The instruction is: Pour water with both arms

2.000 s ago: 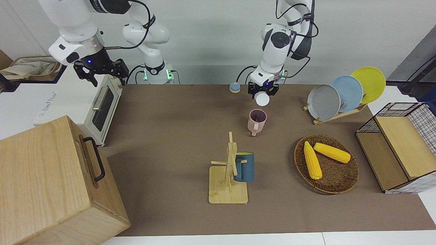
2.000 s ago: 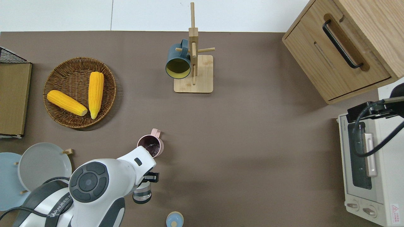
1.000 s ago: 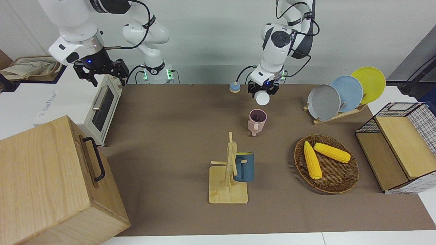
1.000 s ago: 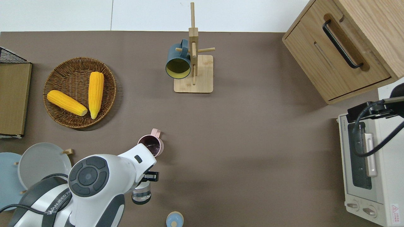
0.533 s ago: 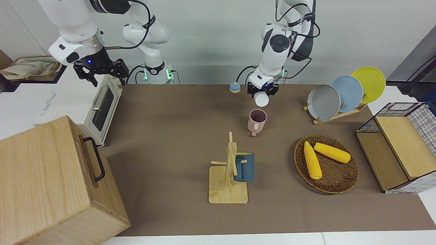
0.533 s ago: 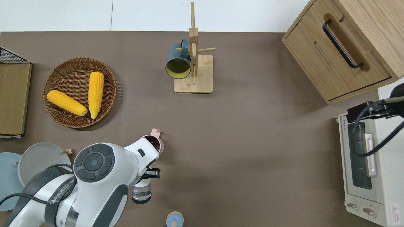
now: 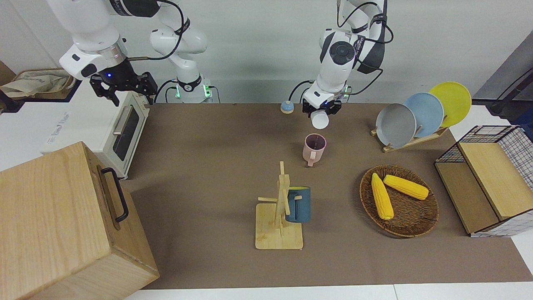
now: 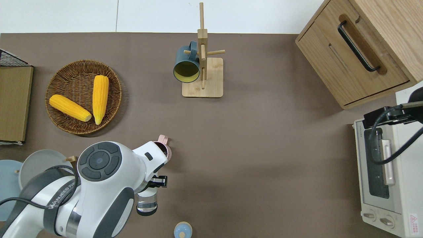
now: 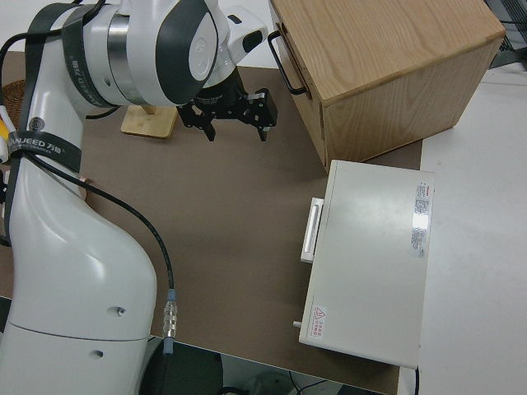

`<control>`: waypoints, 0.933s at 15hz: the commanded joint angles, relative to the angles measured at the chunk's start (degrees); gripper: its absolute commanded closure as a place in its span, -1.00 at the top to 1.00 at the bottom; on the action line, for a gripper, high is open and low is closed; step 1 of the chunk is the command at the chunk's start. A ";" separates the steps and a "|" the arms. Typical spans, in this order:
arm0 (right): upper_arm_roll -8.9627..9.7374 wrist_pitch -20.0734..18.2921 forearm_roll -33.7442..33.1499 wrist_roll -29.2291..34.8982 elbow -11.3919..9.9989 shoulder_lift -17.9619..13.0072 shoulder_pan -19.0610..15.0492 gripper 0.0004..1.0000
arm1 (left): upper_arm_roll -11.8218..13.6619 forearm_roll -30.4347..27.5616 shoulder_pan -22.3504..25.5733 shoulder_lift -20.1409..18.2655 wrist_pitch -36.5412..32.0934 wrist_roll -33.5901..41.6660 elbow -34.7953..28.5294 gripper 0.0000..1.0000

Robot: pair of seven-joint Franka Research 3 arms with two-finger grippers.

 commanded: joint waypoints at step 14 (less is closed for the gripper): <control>0.24 0.18 0.16 -1.34 -1.09 -1.08 -0.49 0.98 | 0.47 -0.23 -0.42 -0.17 -3.23 -1.07 2.13 -1.00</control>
